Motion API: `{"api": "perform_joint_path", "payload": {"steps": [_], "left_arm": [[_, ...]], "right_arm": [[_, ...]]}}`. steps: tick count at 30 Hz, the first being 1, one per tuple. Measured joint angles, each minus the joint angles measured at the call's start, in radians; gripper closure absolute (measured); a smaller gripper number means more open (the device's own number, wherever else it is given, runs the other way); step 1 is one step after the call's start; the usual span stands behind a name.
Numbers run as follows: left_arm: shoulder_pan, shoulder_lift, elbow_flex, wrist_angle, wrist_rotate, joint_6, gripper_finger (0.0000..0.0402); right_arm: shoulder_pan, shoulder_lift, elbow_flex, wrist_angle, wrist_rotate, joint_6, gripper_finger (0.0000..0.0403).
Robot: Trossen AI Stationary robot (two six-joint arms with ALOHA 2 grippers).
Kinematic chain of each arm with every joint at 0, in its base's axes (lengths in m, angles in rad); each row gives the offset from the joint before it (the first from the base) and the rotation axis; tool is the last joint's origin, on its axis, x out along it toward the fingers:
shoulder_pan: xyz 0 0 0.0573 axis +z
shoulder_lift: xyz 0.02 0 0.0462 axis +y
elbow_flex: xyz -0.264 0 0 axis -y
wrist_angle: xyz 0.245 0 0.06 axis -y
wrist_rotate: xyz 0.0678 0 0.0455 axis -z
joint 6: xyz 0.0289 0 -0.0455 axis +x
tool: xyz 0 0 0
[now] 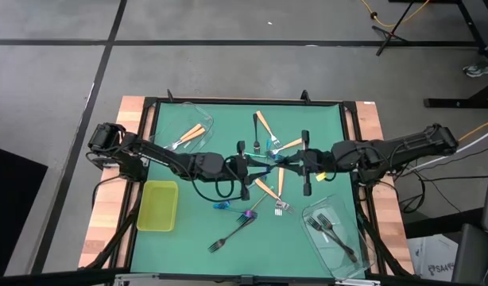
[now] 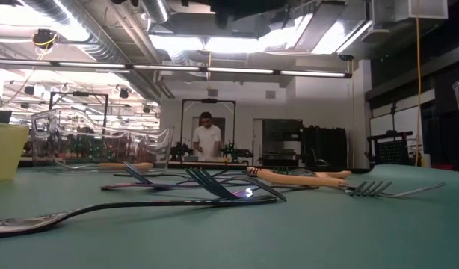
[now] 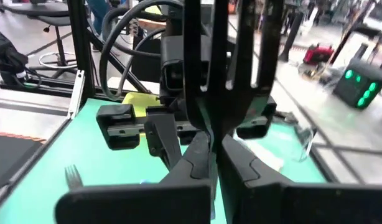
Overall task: Sort silverware by color (type)
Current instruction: Put the black fork in the bottom transparent bin
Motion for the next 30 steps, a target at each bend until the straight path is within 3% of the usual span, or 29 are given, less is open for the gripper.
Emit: {"api": "perform_joint_path", "payload": {"steps": [8,15,21,30], "left_arm": [[0.0,0.0,0.0,-0.08,0.002,-0.026,0.0314],[0.0,0.0,0.0,-0.08,0.002,-0.042,0.0314],[0.0,0.0,0.0,-0.08,0.002,-0.042,0.0314],[0.0,0.0,0.0,-0.081,0.002,-0.043,0.0314]], "right_arm": [[0.0,-0.111,0.0,-0.191,-0.086,0.233,0.0403],[0.0,-0.191,0.0,-0.349,-0.313,0.553,0.0403],[0.001,-0.189,0.0,-0.492,-0.499,0.825,0.0403],[0.008,-0.137,0.0,-0.729,-0.662,1.061,0.0403]]}}
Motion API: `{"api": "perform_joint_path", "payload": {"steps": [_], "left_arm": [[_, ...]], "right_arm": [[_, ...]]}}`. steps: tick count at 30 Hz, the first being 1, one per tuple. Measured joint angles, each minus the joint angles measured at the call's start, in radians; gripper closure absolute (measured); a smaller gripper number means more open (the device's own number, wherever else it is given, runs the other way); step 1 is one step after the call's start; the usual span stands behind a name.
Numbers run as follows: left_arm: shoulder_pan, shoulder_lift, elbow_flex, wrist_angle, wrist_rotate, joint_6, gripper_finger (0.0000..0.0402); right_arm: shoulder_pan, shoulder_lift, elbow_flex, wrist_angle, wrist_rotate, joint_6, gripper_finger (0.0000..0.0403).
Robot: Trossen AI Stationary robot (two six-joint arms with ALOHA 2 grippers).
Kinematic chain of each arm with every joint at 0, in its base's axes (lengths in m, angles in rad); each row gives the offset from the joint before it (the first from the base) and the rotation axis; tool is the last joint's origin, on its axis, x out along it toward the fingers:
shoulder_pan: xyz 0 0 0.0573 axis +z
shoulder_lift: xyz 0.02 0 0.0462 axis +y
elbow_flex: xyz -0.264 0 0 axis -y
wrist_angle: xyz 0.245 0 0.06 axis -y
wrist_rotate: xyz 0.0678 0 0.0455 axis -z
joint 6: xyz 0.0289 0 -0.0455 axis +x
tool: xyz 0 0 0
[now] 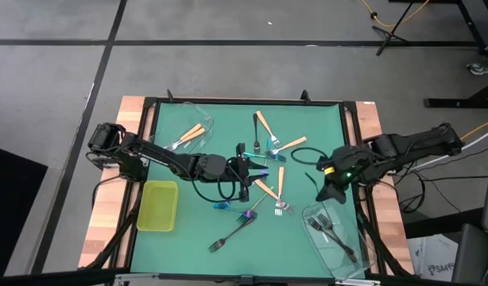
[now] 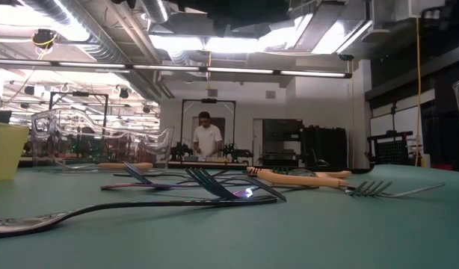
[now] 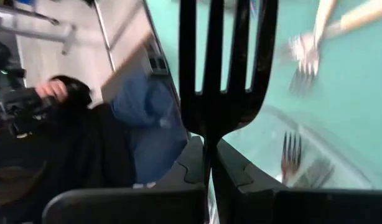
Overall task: Sort silverware by color (type)
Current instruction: Put the black fork in the bottom transparent bin
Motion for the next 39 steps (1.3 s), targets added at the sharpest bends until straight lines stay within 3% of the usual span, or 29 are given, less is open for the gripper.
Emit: {"api": "perform_joint_path", "payload": {"steps": [5,14,22,39], "left_arm": [[0.0,0.0,0.0,0.0,0.0,0.0,0.0314],[0.0,0.0,0.0,0.0,0.0,-0.001,0.0314],[0.0,0.0,0.0,0.0,0.0,-0.001,0.0314],[0.0,0.0,0.0,0.0,0.0,-0.002,0.0314]], "right_arm": [[0.084,0.039,0.0,-0.045,-0.021,0.076,0.0403],[0.309,0.165,0.0,-0.054,0.076,0.209,0.0403],[0.45,0.324,0.0,-0.059,0.086,0.289,0.0403],[0.484,0.561,0.0,-0.106,0.15,0.293,0.0403]]}}
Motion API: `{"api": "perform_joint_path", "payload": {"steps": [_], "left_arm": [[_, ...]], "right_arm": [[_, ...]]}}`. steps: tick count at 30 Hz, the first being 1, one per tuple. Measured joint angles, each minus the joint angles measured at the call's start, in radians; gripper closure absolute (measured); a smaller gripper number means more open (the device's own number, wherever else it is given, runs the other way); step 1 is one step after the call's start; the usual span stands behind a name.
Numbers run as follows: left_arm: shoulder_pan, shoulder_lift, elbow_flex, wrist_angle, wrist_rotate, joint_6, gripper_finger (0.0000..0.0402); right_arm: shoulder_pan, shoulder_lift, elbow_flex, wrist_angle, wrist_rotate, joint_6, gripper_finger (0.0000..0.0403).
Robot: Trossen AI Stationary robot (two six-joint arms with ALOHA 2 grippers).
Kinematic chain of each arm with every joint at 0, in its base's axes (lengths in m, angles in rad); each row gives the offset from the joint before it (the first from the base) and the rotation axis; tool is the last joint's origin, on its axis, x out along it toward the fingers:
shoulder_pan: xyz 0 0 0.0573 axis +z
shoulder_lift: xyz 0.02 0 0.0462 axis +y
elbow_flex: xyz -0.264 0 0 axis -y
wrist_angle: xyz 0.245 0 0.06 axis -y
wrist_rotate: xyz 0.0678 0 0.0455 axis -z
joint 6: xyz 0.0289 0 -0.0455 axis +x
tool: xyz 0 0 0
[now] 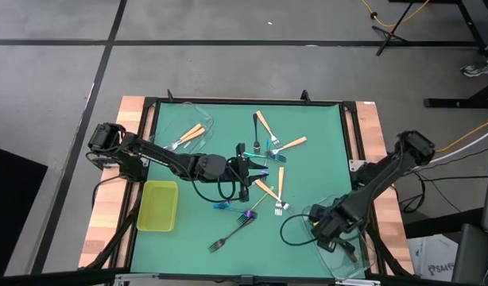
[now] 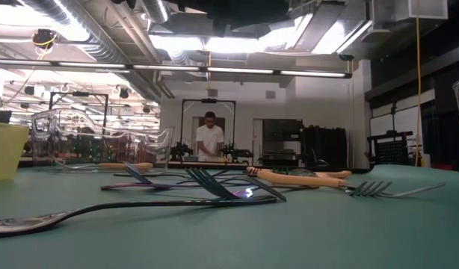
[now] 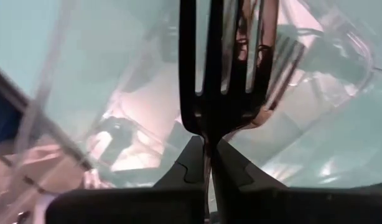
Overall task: Sort silverware by color (type)
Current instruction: Put the black fork in the bottom transparent bin
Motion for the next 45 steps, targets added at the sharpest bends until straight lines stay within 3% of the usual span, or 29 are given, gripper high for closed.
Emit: {"api": "perform_joint_path", "payload": {"steps": [28,45], "left_arm": [[0.0,0.0,0.0,0.0,0.0,0.0,0.0314],[0.0,0.0,0.0,0.0,0.0,0.0,0.0314]], "right_arm": [[-0.001,0.182,0.002,0.008,0.038,-0.009,0.0403],[0.0,0.188,0.003,0.013,0.06,-0.012,0.0399]]}}
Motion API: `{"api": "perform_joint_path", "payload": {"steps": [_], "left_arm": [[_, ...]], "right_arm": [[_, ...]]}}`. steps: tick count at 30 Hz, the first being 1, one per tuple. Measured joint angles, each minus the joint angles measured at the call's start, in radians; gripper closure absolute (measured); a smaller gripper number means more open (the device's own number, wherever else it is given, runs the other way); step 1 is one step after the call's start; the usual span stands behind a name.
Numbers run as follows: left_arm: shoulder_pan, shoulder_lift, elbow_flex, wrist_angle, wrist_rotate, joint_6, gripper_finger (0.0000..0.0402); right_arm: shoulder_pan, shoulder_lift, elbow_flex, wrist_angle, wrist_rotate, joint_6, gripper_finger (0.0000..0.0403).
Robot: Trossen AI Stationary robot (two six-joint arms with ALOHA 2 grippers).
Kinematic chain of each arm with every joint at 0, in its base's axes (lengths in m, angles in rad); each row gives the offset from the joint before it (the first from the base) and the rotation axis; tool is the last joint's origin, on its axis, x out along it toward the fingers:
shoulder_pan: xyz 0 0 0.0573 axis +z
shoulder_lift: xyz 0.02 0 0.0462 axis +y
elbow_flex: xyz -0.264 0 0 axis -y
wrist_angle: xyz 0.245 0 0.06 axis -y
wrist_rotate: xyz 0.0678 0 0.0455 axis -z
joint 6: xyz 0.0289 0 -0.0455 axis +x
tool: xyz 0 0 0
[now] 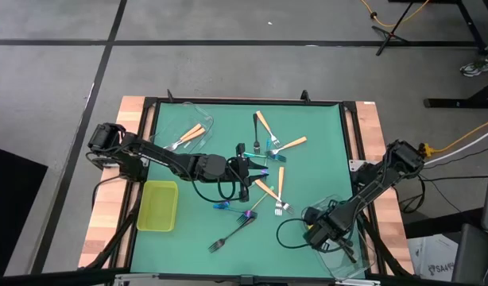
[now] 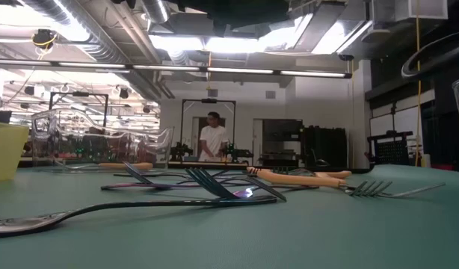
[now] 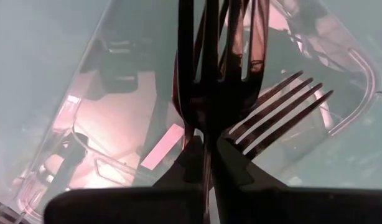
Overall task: Sort silverware by color (type)
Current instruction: Put the black fork in the bottom transparent bin, then put the orange fork in the top transparent bin
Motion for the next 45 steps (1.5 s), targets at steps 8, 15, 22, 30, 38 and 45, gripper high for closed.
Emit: {"api": "perform_joint_path", "payload": {"steps": [8,15,22,30,38,45], "left_arm": [[0.0,0.0,0.0,0.0,0.0,0.0,0.0314],[0.0,0.0,0.0,0.0,0.0,0.0,0.0314],[0.0,0.0,0.0,0.0,0.0,0.0,0.0314],[0.0,0.0,0.0,0.0,0.0,0.0,0.0314],[0.0,0.0,0.0,0.0,0.0,0.0,0.0314],[0.0,0.0,0.0,0.0,0.0,0.0,0.0314]], "right_arm": [[0.0,0.0,-0.001,-0.001,0.004,-0.001,0.0341],[0.0,0.0,-0.001,-0.003,0.001,-0.001,0.0316],[0.0,-0.008,-0.003,-0.013,-0.05,0.0,0.0315],[0.0,-0.084,-0.005,-0.021,-0.058,0.002,0.0315],[0.0,-0.184,-0.005,-0.022,-0.063,0.001,0.0315],[0.0,-0.293,-0.004,-0.021,-0.062,0.001,0.0315]]}}
